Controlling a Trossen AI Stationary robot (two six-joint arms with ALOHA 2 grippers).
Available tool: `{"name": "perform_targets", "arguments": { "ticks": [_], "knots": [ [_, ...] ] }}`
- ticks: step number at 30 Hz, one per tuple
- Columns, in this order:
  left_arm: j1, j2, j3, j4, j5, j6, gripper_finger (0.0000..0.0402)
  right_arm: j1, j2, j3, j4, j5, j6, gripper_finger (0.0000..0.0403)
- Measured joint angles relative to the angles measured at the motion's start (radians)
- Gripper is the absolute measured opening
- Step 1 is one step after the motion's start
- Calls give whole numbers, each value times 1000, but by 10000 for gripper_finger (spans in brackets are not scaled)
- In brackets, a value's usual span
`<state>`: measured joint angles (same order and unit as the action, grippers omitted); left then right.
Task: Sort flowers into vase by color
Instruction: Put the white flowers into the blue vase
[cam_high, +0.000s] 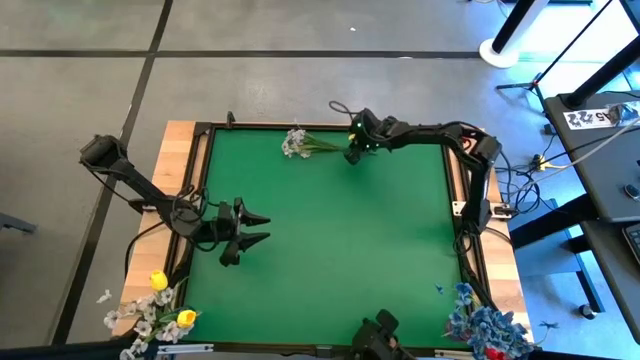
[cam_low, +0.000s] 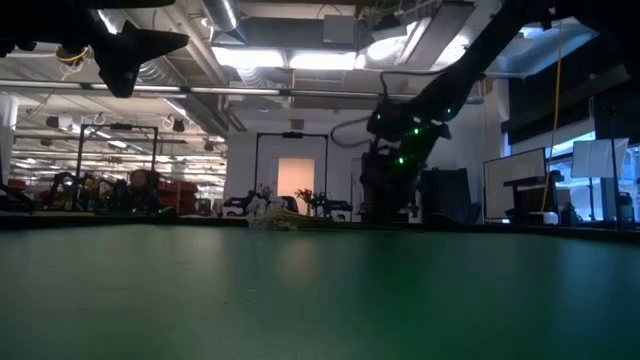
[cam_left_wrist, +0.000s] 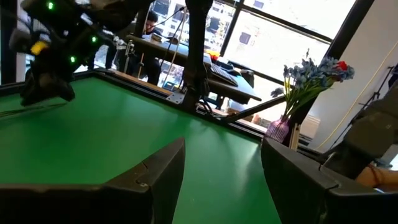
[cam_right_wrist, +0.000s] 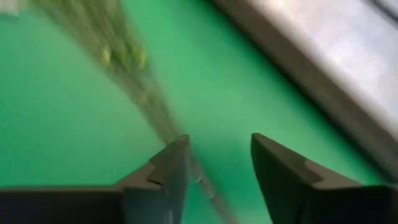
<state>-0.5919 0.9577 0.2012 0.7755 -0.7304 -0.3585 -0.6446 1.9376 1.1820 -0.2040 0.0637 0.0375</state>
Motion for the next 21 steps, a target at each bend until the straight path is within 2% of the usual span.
{"name": "perform_targets", "arguments": {
  "ticks": [4, 7, 13, 21],
  "knots": [
    [-4, 0, 0, -1, 3, -8, 206, 1, 39, 3, -12, -99, -25, 196],
    [-13, 0, 0, 1, 5, -7, 206, 23, 45, 5, -17, -69, -45, 190],
    [-14, 0, 0, 2, 7, -8, 206, 45, 45, 3, -27, -116, -47, 136],
    [-14, 0, 0, 4, -13, -28, 206, 90, 45, 3, -60, -43, -73, 67]
  ]
}}
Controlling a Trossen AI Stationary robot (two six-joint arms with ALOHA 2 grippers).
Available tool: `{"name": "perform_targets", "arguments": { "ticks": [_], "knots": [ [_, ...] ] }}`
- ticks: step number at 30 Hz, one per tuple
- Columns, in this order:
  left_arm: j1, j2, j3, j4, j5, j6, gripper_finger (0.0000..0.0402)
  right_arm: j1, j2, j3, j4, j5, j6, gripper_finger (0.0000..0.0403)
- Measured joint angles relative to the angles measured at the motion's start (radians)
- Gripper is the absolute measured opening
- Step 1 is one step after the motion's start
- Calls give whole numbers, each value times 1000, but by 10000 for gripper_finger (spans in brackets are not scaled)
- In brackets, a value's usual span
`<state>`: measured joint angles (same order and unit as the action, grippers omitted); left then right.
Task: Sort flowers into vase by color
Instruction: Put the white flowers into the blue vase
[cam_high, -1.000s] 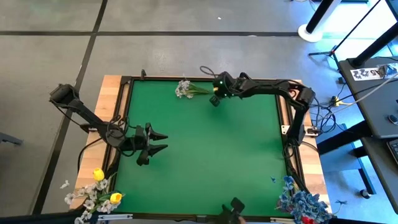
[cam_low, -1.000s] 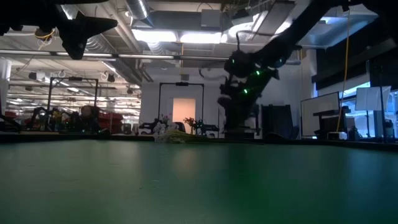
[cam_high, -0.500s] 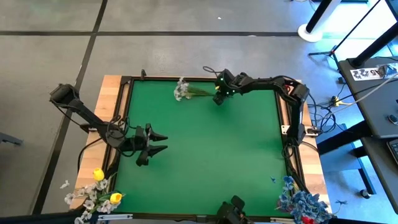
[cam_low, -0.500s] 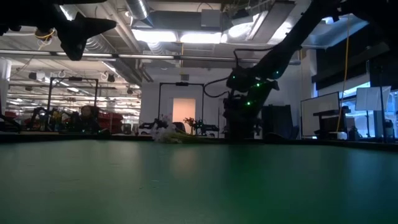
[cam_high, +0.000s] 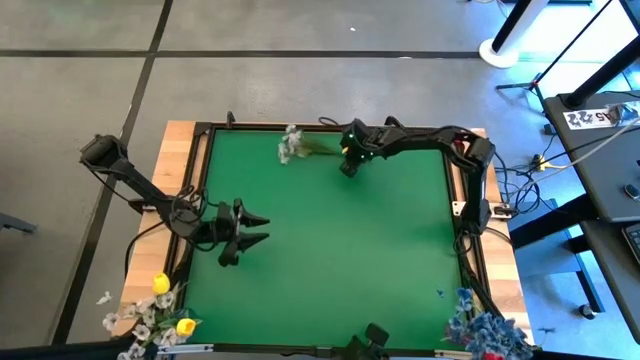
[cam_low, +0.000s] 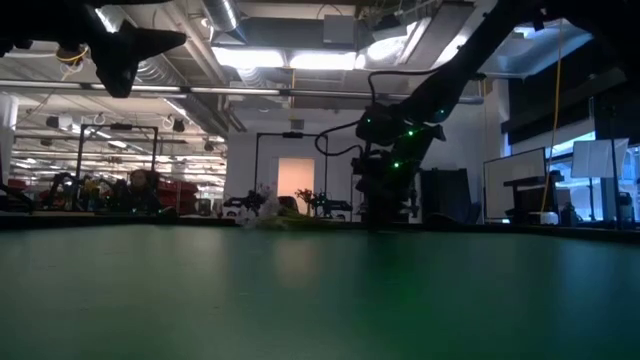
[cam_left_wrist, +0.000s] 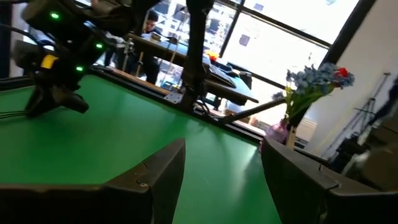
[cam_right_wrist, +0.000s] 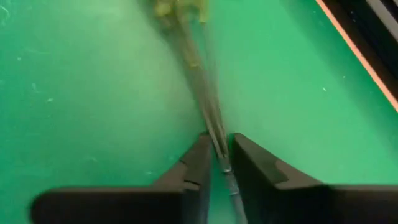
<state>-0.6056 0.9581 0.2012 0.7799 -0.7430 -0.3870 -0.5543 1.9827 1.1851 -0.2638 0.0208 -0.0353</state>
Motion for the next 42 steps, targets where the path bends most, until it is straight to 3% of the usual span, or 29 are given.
{"name": "perform_targets", "arguments": {
  "ticks": [4, 9, 14, 20, 25, 29, 34, 38, 42],
  "knots": [
    [0, 0, 0, 40, -14, -3, 206, 29, -3, -2, 13, 22, 4, 14],
    [0, 0, 0, 75, -5, 14, 206, 115, -86, -11, 58, -7, 61, 27],
    [2, 0, 0, 114, -26, 51, 206, 226, -252, -5, 190, -6, 156, 10],
    [23, 0, 0, 229, 9, 195, 206, 435, -375, -3, 566, -23, 225, 17],
    [112, 17, 21, 286, 91, 243, 206, 618, -363, -4, 799, -17, 156, 11],
    [185, 80, 92, 286, 211, 294, 206, 718, -316, -3, 869, 55, 109, 10],
    [236, 180, 204, 286, 318, 376, 206, 753, -271, -4, 872, 162, 108, 16],
    [257, 252, 275, 283, 385, 401, 206, 752, -248, -4, 871, 170, 113, 12],
    [257, 267, 300, 284, 387, 405, 206, 751, -248, -4, 873, 170, 109, 16]
  ]
}}
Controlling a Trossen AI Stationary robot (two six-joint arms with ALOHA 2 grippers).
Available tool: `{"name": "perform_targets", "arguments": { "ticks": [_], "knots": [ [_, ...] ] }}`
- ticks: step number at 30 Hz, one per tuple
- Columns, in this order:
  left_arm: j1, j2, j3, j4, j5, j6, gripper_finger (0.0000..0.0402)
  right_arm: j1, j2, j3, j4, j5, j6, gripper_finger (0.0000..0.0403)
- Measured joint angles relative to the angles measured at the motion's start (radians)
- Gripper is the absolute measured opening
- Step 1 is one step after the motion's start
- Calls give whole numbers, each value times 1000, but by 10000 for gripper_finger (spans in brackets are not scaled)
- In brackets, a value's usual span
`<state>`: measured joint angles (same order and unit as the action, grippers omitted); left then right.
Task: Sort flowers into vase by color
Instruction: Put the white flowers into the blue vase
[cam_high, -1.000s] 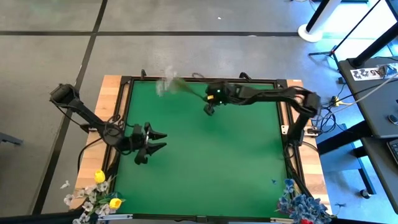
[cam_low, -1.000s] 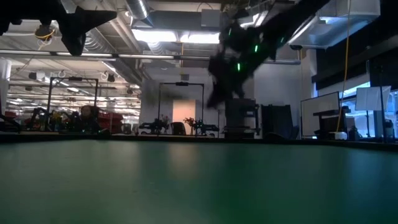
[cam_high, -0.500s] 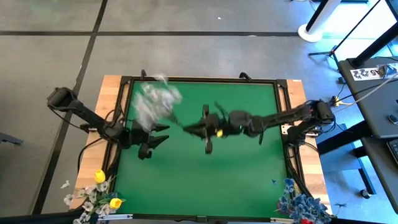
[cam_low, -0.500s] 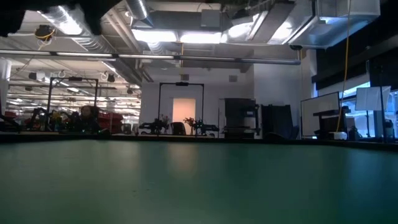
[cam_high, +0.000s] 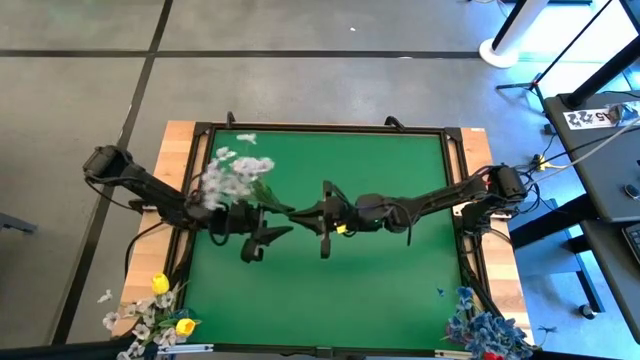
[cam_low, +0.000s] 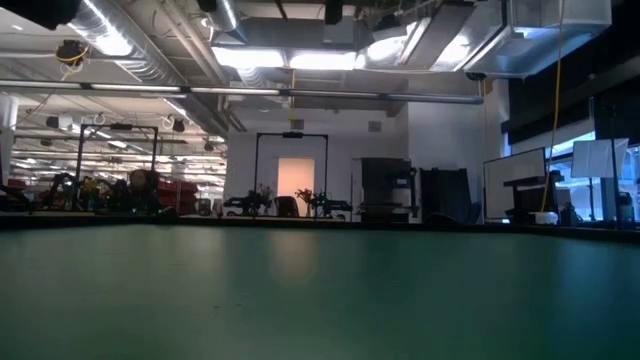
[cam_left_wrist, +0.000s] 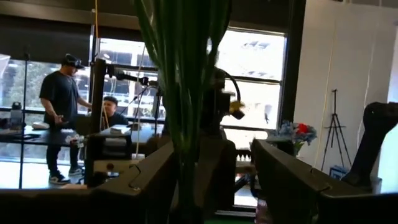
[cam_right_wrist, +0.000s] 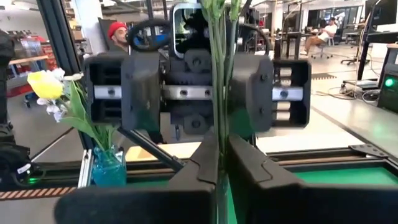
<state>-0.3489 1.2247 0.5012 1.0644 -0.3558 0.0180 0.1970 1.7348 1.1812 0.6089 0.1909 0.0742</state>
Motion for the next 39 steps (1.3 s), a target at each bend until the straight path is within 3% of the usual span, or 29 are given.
{"name": "perform_targets", "arguments": {
  "ticks": [8, 12, 16, 20, 24, 28, 32, 36, 39],
  "knots": [
    [-1, -3, 4, 6, -68, -13, 191, 0, 0, 0, -7, 0, -6, 18],
    [-8, -35, 4, -49, -90, -35, 133, 0, 0, 0, -7, -38, -30, 25],
    [-22, -95, 4, -144, -122, -33, 30, 0, 0, 1, -5, -49, -30, 46],
    [-45, -174, 4, -240, -132, -29, 12, -1, 0, 1, 0, -52, -27, 96],
    [-103, -307, 15, -482, -163, -32, 6, 9, -16, 1, 18, -89, -21, 162],
    [-201, -471, 146, -983, -187, -129, 6, 27, -48, 2, 18, -110, -34, 218],
    [-338, -529, 287, -1424, -126, -314, 6, 35, -50, 2, -17, -106, -37, 245],
    [-509, -551, 315, -1550, 3, -431, 3, 32, -50, 2, -87, -73, -24, 246],
    [-645, -553, 281, -1504, 6, -483, 3, 32, -50, 2, -124, -39, 3, 239]
  ]
}}
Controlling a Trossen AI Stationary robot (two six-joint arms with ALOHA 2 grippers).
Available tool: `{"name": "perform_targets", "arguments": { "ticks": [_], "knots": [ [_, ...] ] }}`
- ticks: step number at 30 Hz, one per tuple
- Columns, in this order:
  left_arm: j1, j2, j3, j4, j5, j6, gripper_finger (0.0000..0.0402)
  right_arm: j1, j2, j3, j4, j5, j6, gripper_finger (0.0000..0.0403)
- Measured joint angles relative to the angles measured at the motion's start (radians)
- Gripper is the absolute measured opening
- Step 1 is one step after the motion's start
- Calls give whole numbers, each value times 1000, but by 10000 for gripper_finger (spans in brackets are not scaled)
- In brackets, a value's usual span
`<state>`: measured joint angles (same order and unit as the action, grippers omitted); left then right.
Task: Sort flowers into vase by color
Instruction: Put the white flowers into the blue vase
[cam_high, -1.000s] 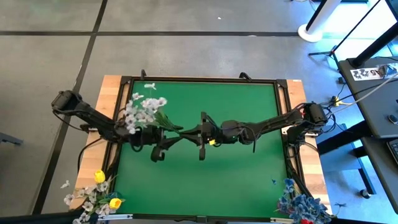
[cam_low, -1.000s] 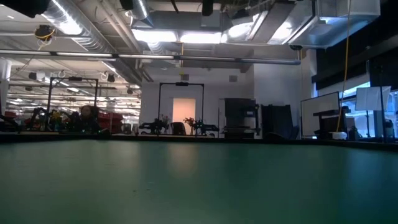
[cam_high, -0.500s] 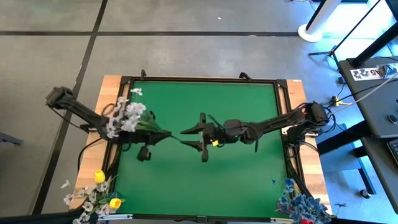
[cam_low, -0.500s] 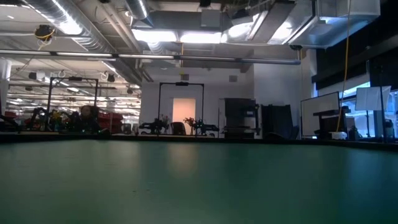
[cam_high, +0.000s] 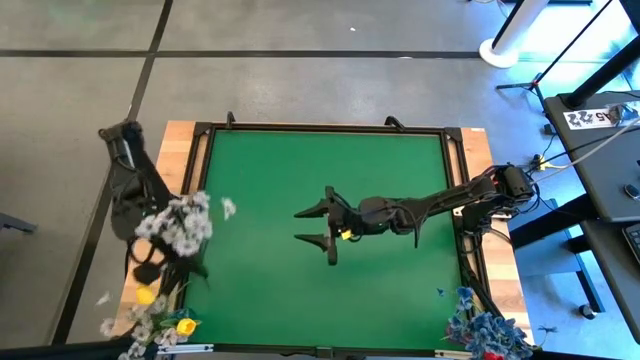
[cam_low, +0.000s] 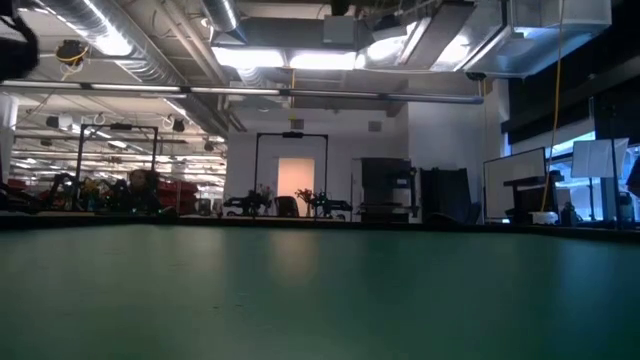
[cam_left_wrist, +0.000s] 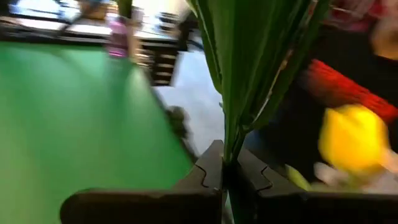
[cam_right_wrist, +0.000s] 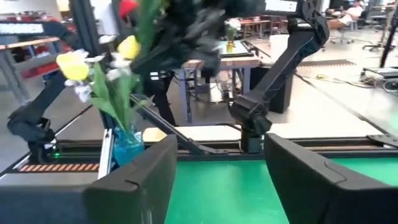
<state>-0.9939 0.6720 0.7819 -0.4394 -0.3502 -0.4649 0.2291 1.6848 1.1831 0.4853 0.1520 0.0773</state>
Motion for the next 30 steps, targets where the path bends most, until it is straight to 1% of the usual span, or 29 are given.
{"name": "perform_targets", "arguments": {
  "ticks": [3, 6, 9, 12, 15, 21, 24, 30],
  "knots": [
    [-119, 5, -59, 102, -17, -28, 3, 0, 0, 0, 0, 14, 22, 233],
    [-204, 11, -103, 176, -75, -86, 3, 0, 0, 0, 0, 14, 33, 232],
    [-264, 39, -125, 176, -130, -172, 3, 0, 0, 0, 5, 16, 50, 232],
    [-311, 74, -125, 208, -135, -211, 3, 0, 0, 0, 5, 46, 53, 232],
    [-357, 107, -125, 206, -137, -277, 3, 0, 0, 0, 5, 86, 55, 231],
    [-449, 152, -125, 208, -182, -391, 3, 0, 1, 0, 5, 122, 103, 231],
    [-477, 154, -125, 208, -196, -409, 3, 0, 1, 0, 6, 128, 127, 231],
    [-504, 167, -125, 207, -252, -331, 3, 0, 1, 0, 4, 128, 167, 231]
  ]
}}
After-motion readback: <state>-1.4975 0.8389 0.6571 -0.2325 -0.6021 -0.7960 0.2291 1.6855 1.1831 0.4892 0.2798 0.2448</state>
